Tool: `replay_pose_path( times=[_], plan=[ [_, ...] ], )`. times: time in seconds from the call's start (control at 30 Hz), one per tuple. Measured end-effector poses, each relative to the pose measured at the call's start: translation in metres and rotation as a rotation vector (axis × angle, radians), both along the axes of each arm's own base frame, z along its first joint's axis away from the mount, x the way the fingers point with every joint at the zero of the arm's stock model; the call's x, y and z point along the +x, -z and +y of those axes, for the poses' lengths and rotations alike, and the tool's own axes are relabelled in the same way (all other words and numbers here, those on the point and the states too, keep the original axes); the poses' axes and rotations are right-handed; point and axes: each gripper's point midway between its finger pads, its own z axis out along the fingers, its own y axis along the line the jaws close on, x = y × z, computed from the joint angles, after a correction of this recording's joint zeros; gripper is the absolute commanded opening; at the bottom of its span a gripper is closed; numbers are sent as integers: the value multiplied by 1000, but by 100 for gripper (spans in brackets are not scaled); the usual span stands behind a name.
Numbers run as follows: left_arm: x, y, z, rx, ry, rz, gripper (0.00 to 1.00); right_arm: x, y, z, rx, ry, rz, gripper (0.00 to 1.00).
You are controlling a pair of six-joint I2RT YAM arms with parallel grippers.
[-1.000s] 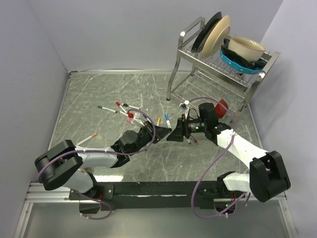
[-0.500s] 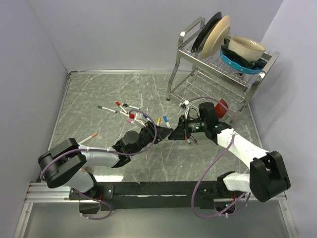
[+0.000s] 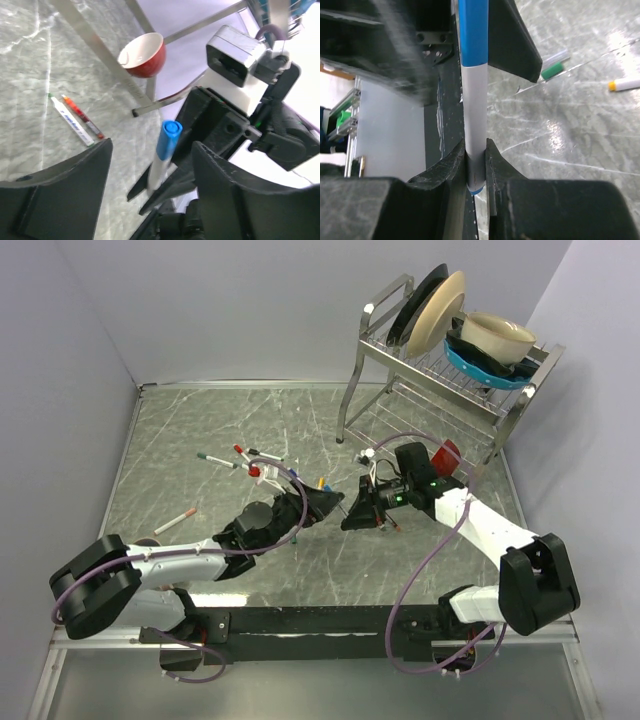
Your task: Open the pen caps
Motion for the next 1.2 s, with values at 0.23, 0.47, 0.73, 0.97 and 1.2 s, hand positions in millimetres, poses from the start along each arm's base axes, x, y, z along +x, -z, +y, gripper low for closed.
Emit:
replay_pose_path(
  times=[0.23,0.47,0.73,0.97,1.2],
  plan=[
    [7,0,-1,61,-21,-16,61,-6,3,-2,-2,-25,9,0],
    [10,-6,-3,88,-26,-49,42,-4,2,-1,-4,-26,9,0],
    [11,-5,-3,117,-28,-64,36,-4,2,-1,-5,-27,11,0],
    [15,-13,-1,143,-47,-93,33,-6,4,-1,-10,-31,22,0],
    [17,-15,1,144,-51,-101,32,-6,6,-1,-13,-35,23,0]
  ],
)
